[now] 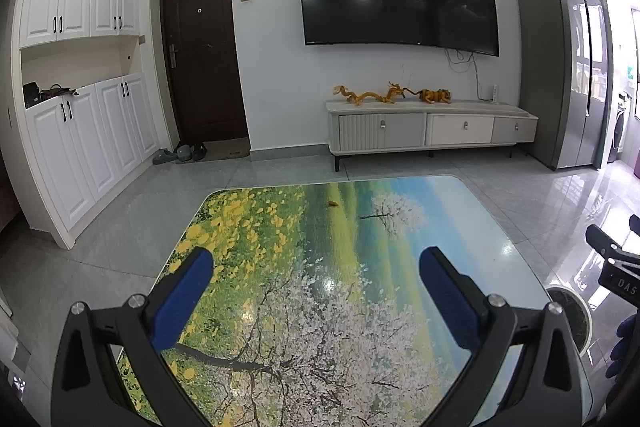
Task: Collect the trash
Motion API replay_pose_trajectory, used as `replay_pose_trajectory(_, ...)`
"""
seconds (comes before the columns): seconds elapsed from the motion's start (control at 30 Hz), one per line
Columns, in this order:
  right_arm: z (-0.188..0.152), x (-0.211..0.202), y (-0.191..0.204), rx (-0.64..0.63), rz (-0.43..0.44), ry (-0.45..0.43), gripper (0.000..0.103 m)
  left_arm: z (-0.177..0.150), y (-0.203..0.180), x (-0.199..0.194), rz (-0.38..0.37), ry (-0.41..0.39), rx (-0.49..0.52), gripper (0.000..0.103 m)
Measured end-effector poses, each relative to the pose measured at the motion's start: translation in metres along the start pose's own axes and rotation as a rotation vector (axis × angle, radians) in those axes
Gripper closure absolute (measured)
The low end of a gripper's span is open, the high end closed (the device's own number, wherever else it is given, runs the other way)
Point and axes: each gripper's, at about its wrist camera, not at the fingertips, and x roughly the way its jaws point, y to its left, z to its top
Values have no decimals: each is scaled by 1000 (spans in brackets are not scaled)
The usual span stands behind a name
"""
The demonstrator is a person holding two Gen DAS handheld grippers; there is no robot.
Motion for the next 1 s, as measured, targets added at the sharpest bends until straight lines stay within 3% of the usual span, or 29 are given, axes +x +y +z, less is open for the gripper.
replay_pose_trajectory(1.0,1,-4,1,6,-5,-7,0,-3,2,8,-13,27,-5,0)
